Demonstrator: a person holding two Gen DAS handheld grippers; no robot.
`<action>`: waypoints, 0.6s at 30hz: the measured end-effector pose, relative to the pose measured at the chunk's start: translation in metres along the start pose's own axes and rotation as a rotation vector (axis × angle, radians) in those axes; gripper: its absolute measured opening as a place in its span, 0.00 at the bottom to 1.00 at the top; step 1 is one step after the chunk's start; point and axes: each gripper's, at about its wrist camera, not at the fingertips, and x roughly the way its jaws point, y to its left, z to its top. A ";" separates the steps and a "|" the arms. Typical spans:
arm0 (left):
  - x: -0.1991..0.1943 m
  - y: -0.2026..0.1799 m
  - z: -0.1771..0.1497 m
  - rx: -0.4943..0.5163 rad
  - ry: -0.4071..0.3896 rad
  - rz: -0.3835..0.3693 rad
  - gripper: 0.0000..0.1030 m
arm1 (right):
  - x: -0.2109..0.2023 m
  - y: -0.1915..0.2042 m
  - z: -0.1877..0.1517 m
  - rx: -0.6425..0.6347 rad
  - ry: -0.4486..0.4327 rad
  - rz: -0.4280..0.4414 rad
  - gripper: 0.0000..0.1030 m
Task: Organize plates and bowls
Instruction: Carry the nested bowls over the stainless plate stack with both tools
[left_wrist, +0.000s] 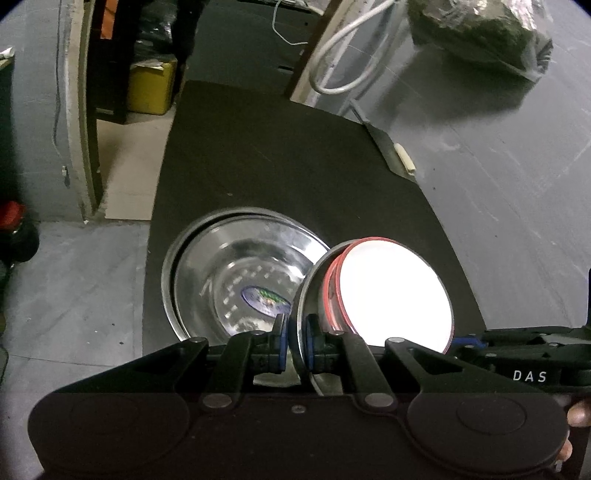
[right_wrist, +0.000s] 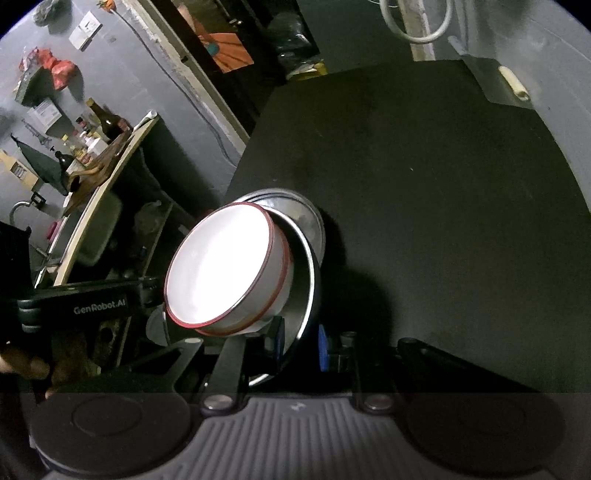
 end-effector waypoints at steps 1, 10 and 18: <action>0.001 0.002 0.002 -0.004 -0.002 0.006 0.08 | 0.002 0.000 0.003 -0.006 0.002 0.004 0.20; 0.011 0.013 0.016 -0.036 -0.016 0.068 0.08 | 0.023 0.003 0.031 -0.055 0.019 0.040 0.20; 0.020 0.020 0.020 -0.050 -0.018 0.112 0.08 | 0.040 0.004 0.043 -0.081 0.042 0.052 0.20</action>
